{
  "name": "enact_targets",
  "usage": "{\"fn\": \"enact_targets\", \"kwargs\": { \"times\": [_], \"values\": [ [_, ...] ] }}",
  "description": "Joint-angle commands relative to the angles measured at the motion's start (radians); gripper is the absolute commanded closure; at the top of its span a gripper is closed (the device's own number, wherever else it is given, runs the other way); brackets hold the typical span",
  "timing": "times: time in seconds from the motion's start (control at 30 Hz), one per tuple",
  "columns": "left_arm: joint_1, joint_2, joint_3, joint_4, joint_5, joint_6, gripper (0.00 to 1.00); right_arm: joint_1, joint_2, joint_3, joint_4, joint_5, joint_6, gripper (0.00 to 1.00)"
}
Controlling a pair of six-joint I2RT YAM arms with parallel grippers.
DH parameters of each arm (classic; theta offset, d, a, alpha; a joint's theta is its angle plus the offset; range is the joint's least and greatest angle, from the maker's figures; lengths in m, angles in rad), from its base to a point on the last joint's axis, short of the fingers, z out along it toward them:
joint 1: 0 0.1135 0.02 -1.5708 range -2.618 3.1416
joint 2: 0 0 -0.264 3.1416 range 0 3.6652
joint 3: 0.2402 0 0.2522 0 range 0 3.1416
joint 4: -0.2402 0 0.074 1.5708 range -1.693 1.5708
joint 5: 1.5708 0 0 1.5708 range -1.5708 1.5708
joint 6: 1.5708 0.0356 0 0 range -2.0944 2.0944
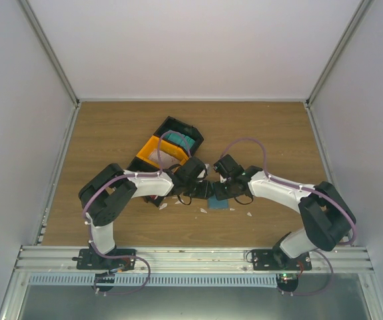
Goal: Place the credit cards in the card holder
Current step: Close the card holder at the center of the board.
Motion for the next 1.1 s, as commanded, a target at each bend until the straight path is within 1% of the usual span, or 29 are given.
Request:
{"fn": "enact_targets", "kwargs": {
  "times": [0.0,0.13,0.27,0.8,0.9,1.07],
  "values": [
    [-0.002,-0.015,-0.001,0.040,0.022,0.008,0.70,0.015,-0.001,0.011,0.017,-0.022,0.018,0.94],
    [-0.002,-0.014,-0.001,0.039,0.021,0.009,0.70,0.015,0.004,0.010,0.014,-0.013,0.022,0.98],
    [-0.002,-0.014,-0.001,0.038,0.022,0.009,0.70,0.014,0.014,0.008,0.017,-0.016,0.024,0.99],
    [-0.002,0.000,0.001,0.041,0.022,0.011,0.71,0.015,0.045,-0.018,0.014,-0.080,0.038,0.99],
    [-0.002,0.013,0.005,0.040,0.027,0.011,0.73,0.015,0.051,-0.030,0.015,-0.093,0.043,0.99],
    [-0.002,0.021,0.006,0.039,0.027,0.011,0.74,0.016,0.065,-0.055,0.030,-0.110,0.059,1.00]
  ]
}}
